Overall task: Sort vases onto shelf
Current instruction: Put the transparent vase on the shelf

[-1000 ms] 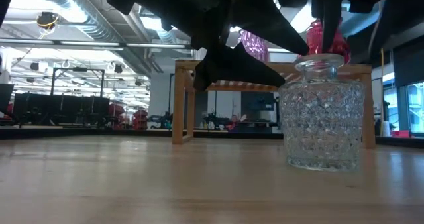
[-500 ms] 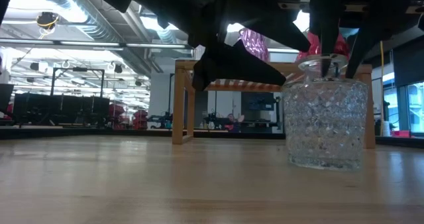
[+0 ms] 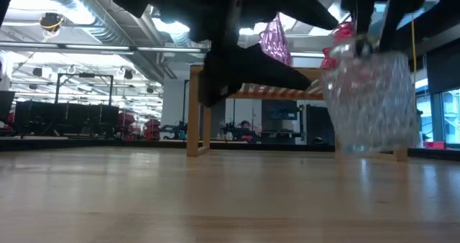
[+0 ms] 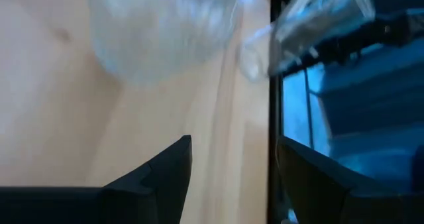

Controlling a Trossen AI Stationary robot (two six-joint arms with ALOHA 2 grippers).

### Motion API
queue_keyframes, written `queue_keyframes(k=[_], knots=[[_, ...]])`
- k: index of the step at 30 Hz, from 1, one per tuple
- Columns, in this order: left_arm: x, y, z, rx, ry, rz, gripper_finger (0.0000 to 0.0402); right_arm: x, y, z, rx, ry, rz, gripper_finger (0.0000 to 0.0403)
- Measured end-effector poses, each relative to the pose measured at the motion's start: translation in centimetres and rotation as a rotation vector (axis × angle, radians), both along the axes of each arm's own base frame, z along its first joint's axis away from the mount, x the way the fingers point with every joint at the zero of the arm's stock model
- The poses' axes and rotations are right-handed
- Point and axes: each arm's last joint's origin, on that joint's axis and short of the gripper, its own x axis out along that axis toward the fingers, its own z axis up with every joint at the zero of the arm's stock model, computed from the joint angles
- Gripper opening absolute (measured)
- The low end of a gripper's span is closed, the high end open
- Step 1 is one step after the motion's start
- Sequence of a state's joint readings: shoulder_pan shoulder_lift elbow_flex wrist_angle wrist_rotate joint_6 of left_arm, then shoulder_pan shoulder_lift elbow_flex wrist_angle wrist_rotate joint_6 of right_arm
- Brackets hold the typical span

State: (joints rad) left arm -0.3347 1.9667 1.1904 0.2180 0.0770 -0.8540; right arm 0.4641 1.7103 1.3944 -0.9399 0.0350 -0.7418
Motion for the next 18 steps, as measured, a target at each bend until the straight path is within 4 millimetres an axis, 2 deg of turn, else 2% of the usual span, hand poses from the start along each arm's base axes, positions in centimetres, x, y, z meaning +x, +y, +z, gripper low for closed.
queue_keyframes(k=[4,8,13,18], knots=[[-0.4,0.0,-0.2,-0.010,0.058,-0.041,0.0206,0.2,0.0,2.3,-0.012,-0.016,-0.006,0.0001],[-1.2,0.5,0.8,0.034,0.100,-0.091,0.0195,0.2,-0.2,5.1,-0.021,-0.037,-0.047,0.0001],[-3.2,2.2,3.1,0.157,0.183,-0.119,0.0178,-0.4,-1.5,10.3,-0.041,-0.070,-0.167,0.0000],[-5.7,3.6,6.1,0.332,0.225,-0.053,0.0164,-1.6,-4.7,16.3,-0.062,-0.180,-0.373,0.0000]])
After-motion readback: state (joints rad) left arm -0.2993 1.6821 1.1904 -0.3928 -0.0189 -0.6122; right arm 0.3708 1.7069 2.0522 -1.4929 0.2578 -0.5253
